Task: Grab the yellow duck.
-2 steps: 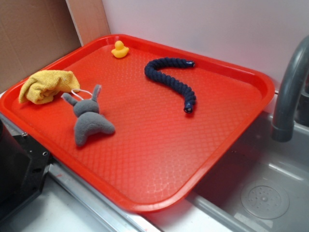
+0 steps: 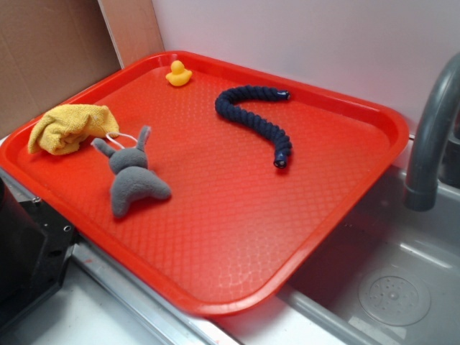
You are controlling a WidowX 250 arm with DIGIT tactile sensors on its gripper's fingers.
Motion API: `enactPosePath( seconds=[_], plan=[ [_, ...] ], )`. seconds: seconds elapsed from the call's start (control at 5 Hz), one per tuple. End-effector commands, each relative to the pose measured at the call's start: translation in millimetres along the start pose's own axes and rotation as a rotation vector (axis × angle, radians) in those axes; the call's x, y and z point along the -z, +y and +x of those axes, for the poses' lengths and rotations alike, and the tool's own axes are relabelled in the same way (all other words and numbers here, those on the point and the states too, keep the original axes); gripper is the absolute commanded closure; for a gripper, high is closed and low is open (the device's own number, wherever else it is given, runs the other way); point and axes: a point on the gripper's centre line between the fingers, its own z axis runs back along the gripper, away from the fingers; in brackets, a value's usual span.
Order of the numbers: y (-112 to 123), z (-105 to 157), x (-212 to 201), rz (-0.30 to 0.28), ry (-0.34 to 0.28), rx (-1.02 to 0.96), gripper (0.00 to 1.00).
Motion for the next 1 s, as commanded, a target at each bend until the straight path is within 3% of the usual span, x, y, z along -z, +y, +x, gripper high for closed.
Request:
enactPosePath(
  seconds=[0.0,0.2,0.8],
  plan=[
    [47,63,85,-0.050,-0.019,0.077,0.00],
    [72,106,119,-0.032,-0.054,0.056,0.00],
    [72,106,119,-0.032,-0.054,0.056,0.00]
  ],
)
